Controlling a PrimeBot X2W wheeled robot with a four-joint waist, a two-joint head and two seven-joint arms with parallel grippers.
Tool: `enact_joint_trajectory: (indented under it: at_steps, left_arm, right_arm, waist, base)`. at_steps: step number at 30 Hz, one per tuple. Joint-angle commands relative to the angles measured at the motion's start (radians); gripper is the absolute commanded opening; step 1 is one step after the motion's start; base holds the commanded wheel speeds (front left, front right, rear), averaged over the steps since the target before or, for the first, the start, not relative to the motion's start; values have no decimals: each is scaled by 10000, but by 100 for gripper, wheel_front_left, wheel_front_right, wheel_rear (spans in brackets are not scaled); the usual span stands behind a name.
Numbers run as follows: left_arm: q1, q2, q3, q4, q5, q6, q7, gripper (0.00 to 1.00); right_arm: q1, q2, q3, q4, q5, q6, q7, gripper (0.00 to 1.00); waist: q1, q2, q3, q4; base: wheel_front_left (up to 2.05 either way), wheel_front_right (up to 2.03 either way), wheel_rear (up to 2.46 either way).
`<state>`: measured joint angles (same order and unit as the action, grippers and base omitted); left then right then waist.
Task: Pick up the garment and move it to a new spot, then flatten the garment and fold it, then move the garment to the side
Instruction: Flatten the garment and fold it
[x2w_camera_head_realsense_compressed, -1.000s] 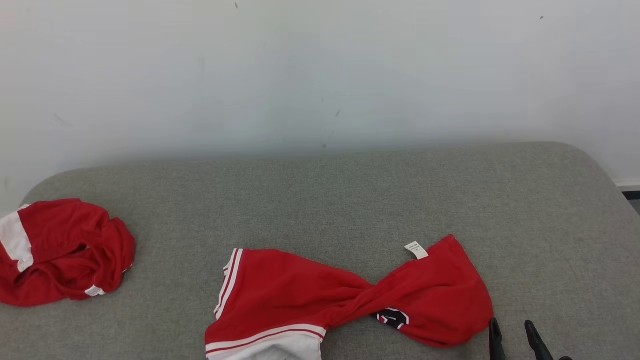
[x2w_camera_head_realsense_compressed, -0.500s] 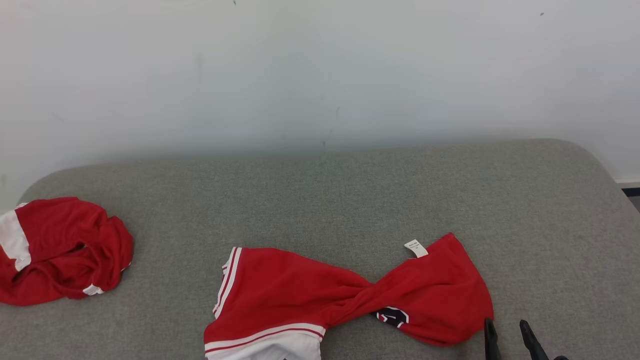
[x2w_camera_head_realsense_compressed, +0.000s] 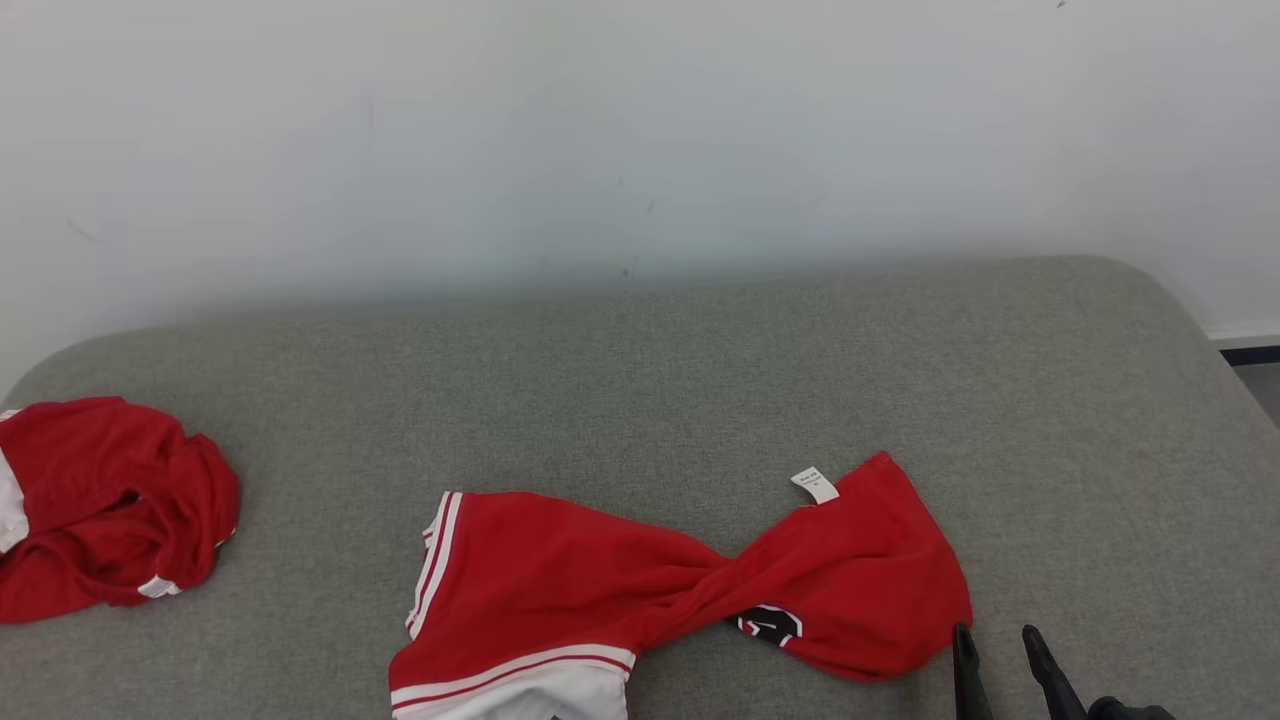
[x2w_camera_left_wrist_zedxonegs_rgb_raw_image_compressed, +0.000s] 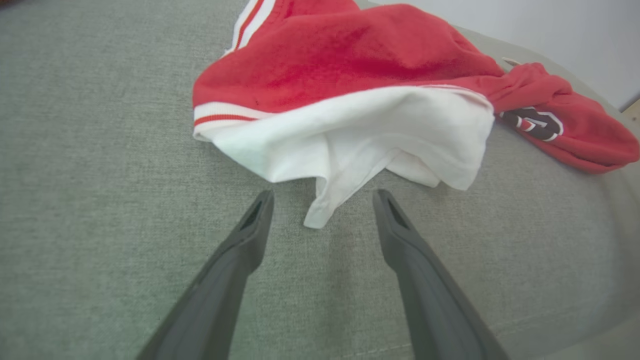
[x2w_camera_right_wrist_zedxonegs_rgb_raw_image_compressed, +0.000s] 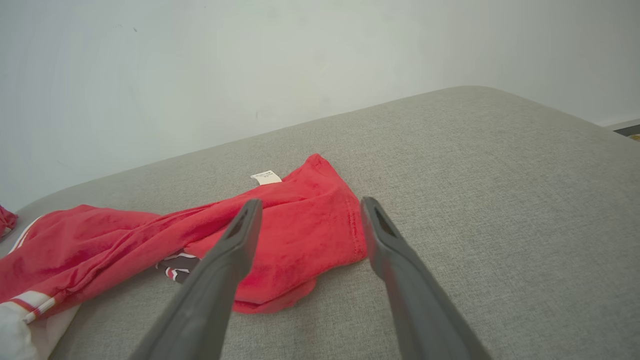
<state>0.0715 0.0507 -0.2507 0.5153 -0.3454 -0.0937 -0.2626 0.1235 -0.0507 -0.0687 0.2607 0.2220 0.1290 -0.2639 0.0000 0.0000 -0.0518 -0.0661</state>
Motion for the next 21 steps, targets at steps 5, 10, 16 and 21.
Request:
enact_joint_trajectory:
  at_steps: [5,10,16,21]
  left_arm:
    - [-639,-2,-270,858,-279,146,-33,100]
    - [-1206,-2,-508,1606,-566,330,-33,70]
    - [-1501,-4,-612,1843,-861,379,-33,0]
    - [-1598,-1,-606,1800,-916,373,-33,0]
  right_arm:
    - [-150,10,22,30,44,36,-8,100]
    - [-316,10,117,120,-183,36,27,100]
    - [-737,10,-95,-3,-576,36,504,100]
    - [-1556,-417,-399,-48,-651,36,2089,100]
  waist:
    - [0,0,126,-3]
    - [0,0,193,10]
    - [0,0,255,55]
    - [0,0,364,148]
  base:
    - [0,0,0]
    - [0,0,0]
    - [0,0,0]
    - [0,0,0]
